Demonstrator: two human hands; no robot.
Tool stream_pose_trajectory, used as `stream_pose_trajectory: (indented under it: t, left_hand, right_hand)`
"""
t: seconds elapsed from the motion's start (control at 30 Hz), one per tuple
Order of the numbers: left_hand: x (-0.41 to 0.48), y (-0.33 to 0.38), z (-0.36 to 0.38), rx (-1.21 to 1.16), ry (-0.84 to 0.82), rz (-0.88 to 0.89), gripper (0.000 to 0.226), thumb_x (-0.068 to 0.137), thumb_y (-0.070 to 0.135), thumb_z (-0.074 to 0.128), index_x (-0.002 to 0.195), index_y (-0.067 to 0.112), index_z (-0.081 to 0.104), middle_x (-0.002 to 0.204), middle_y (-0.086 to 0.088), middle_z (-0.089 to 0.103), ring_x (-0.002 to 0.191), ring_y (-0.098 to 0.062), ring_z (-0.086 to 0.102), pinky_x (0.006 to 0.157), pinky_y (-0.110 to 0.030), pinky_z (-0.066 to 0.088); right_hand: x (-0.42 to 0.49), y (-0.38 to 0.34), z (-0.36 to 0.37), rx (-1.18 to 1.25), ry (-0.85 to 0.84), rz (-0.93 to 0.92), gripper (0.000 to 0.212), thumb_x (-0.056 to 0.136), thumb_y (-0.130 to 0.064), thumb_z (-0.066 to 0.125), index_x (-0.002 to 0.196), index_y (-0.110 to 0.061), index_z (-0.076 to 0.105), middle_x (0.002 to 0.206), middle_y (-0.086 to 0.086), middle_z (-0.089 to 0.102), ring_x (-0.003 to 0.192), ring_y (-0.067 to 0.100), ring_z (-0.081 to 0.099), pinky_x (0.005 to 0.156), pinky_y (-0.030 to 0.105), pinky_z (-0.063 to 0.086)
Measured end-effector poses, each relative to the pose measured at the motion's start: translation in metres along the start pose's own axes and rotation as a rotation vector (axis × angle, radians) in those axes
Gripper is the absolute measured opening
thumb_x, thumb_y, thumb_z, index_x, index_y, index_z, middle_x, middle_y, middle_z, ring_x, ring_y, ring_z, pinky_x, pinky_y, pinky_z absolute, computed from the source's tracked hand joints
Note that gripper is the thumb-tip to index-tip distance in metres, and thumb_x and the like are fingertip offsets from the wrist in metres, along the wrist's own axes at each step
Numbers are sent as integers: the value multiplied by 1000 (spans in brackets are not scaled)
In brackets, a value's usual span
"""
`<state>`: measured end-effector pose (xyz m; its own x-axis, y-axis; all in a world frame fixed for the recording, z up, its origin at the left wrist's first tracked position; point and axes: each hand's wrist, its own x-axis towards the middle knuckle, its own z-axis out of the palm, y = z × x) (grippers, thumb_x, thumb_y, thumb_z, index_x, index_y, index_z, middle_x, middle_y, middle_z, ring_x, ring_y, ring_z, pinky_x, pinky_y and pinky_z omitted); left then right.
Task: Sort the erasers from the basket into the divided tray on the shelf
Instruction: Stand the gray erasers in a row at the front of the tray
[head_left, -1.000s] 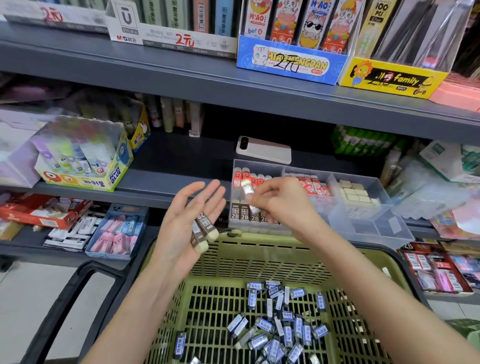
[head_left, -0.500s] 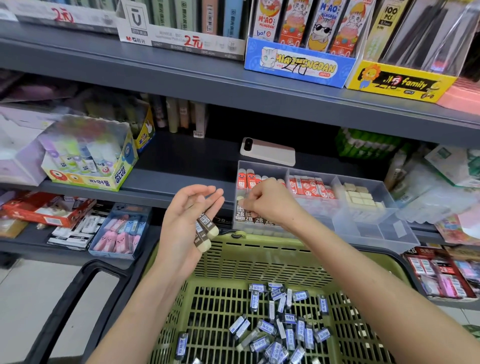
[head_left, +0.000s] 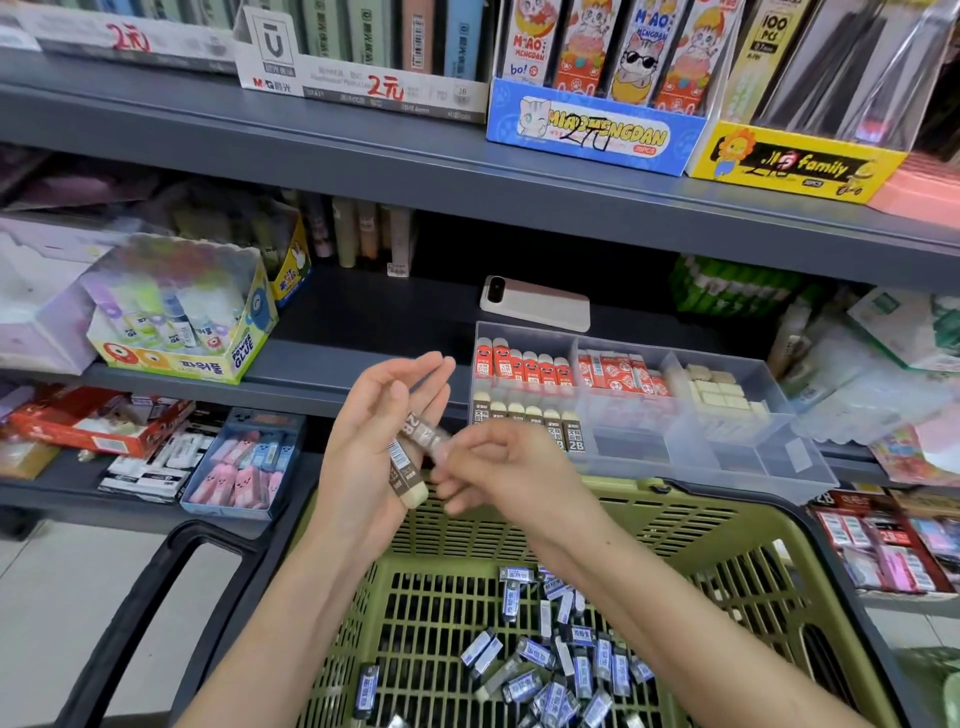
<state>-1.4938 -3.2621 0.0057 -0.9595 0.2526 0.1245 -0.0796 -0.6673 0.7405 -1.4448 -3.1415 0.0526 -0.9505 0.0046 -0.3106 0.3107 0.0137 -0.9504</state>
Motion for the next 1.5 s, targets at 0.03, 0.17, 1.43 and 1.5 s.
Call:
stream_pose_trajectory:
  t: [0.03, 0.17, 1.43, 1.5]
  left_hand:
    - [0, 0, 0, 12, 20, -3, 17, 90, 22, 52, 93, 19, 69, 120, -11, 65, 123, -27, 55, 100, -34, 46]
    - [2, -2, -4, 101, 231, -34, 23, 97, 19, 46, 89, 17, 67, 85, -3, 66, 89, -20, 68, 71, -30, 56]
    - [-11, 2, 10, 279, -106, 124, 42, 83, 0, 38, 120, 16, 50, 113, -9, 62, 124, -27, 51, 107, -31, 38]
    - [-13, -1, 10, 551, -192, 139, 43, 87, 9, 44, 127, 24, 45, 128, 4, 57, 130, -16, 45, 109, -25, 32]
  right_hand:
    - [0, -2, -8, 40, 54, -34, 8, 85, -9, 66, 88, -2, 64, 73, 10, 66, 57, 11, 60, 57, 19, 53]
    - [11, -19, -52, -59, 265, -232, 2, 85, -10, 65, 85, -12, 63, 83, 0, 65, 69, 9, 61, 57, 20, 52]
    - [-10, 4, -8, 24, 30, 24, 10, 90, -18, 59, 88, -9, 62, 77, 5, 64, 59, 6, 59, 58, 19, 51]
    - [-9, 3, -19, 196, 92, -11, 8, 88, -10, 61, 92, -4, 62, 77, 7, 67, 66, 13, 64, 66, 22, 54]
